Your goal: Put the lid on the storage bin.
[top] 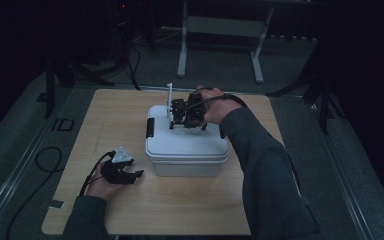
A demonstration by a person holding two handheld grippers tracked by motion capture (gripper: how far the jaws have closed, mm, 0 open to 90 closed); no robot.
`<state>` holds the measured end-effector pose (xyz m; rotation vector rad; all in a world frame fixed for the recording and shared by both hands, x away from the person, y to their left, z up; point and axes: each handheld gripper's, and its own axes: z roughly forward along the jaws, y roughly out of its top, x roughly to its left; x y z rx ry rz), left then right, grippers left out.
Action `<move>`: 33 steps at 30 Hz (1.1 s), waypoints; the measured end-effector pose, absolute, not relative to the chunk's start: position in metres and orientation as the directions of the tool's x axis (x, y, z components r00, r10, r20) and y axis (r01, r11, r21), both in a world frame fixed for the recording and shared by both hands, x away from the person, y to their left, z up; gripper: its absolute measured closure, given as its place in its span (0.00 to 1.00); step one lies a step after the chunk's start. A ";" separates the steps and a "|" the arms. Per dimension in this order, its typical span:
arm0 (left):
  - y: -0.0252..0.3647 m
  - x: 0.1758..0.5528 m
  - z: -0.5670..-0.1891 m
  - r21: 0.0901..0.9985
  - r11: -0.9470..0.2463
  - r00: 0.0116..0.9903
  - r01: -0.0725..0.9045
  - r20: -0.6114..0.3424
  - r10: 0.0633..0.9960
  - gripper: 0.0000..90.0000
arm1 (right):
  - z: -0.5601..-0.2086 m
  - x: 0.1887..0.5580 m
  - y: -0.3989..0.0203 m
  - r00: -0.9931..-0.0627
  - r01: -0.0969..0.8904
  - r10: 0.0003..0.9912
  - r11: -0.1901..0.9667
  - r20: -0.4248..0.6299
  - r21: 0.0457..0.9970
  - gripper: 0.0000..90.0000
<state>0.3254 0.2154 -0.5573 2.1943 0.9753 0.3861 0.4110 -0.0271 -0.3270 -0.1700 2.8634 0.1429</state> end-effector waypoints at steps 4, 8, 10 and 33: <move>0.215 0.326 -0.557 0.699 -0.477 0.674 0.532 -0.009 0.739 0.41 | -0.330 0.411 -0.025 -0.956 -0.132 -0.108 0.989 -0.272 0.071 0.94; 0.215 0.325 -0.557 0.699 -0.477 0.673 0.533 -0.010 0.739 0.41 | -0.331 0.411 -0.024 -0.958 -0.127 -0.104 0.989 -0.268 0.070 0.94; 0.215 0.325 -0.557 0.699 -0.477 0.674 0.533 -0.009 0.739 0.41 | -0.332 0.411 -0.023 -0.957 -0.126 -0.104 0.990 -0.269 0.063 0.94; 0.215 0.326 -0.557 0.697 -0.480 0.675 0.533 -0.007 0.738 0.41 | -0.346 0.413 -0.022 -0.958 -0.105 -0.099 0.994 -0.270 0.006 0.94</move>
